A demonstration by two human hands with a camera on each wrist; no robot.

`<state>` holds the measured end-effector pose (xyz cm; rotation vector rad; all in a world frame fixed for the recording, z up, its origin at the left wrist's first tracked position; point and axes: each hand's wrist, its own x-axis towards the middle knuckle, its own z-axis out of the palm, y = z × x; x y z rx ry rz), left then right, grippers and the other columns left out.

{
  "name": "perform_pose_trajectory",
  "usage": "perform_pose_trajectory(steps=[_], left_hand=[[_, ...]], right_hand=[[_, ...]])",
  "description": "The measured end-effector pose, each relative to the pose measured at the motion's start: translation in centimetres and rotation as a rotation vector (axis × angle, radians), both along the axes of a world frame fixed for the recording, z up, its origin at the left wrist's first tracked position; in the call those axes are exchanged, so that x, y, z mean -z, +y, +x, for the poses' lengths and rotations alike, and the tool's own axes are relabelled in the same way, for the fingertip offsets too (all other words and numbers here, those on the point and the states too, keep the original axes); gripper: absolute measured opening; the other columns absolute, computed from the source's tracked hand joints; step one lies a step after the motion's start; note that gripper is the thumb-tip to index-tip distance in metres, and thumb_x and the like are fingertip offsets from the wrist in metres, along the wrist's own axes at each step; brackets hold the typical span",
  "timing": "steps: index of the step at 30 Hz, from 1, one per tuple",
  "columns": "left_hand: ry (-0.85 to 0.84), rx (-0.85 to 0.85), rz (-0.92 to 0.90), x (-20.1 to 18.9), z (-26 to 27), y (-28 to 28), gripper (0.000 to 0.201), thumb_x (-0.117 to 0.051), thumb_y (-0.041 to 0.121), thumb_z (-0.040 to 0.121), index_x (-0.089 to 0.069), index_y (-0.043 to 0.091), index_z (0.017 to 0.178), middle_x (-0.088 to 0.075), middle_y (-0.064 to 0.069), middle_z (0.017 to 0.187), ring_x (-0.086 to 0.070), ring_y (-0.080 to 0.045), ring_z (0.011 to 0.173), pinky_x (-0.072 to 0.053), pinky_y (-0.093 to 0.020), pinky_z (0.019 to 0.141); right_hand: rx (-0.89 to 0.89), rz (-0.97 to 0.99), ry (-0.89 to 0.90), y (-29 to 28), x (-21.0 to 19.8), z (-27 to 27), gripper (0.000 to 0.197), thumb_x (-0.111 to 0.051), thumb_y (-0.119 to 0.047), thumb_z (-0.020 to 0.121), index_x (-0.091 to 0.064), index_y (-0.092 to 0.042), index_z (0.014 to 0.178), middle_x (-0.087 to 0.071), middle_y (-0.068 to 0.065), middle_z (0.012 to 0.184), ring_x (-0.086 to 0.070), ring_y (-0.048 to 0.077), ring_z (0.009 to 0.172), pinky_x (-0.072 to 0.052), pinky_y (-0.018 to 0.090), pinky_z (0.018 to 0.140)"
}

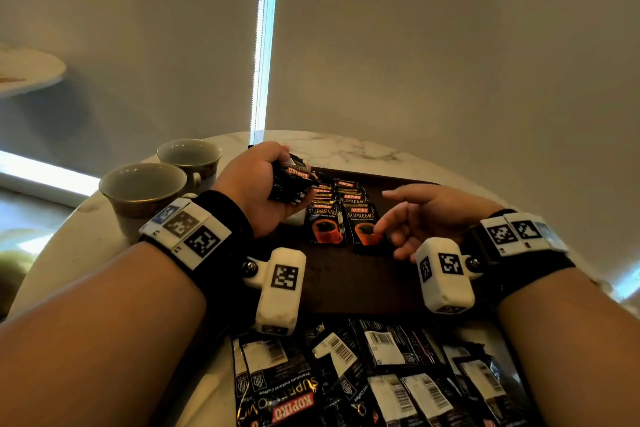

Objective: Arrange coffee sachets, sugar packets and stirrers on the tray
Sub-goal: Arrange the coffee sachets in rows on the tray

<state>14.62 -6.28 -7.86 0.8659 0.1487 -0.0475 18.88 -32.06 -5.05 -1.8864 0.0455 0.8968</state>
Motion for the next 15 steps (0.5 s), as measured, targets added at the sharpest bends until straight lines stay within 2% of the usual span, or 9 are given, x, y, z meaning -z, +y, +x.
perform_pose_trajectory(steps=[3, 8, 15], left_hand=[[0.000, -0.001, -0.004, 0.2, 0.2, 0.0, 0.025, -0.049, 0.009, 0.093, -0.055, 0.017, 0.116, -0.061, -0.023, 0.125, -0.063, -0.032, 0.101, -0.059, -0.041, 0.066], [-0.009, -0.012, 0.013, 0.2, 0.2, -0.1, 0.026, -0.047, 0.009, 0.095, -0.054, 0.015, 0.120, -0.062, -0.020, 0.114, -0.064, -0.031, 0.096, -0.060, -0.040, 0.064], [-0.008, 0.005, 0.034, 0.3, 0.1, 0.0, 0.029, -0.047, 0.009, 0.094, -0.053, 0.016, 0.121, -0.061, -0.019, 0.116, -0.064, -0.031, 0.096, -0.059, -0.041, 0.067]], right_hand=[[-0.028, 0.051, 0.052, -0.2, 0.8, 0.2, 0.056, -0.055, -0.050, 0.082, -0.068, 0.002, 0.099, -0.067, 0.018, 0.082, -0.072, 0.035, 0.077, -0.061, 0.036, 0.060], [0.002, 0.126, 0.061, -0.1, 1.0, 0.9, 0.056, -0.058, -0.047, 0.081, -0.070, 0.006, 0.097, -0.069, 0.024, 0.092, -0.073, 0.038, 0.085, -0.062, 0.037, 0.066], [0.035, 0.147, 0.056, 0.3, 1.1, 0.8, 0.060, -0.060, -0.045, 0.078, -0.068, 0.007, 0.108, -0.071, 0.026, 0.098, -0.074, 0.036, 0.086, -0.062, 0.035, 0.068]])
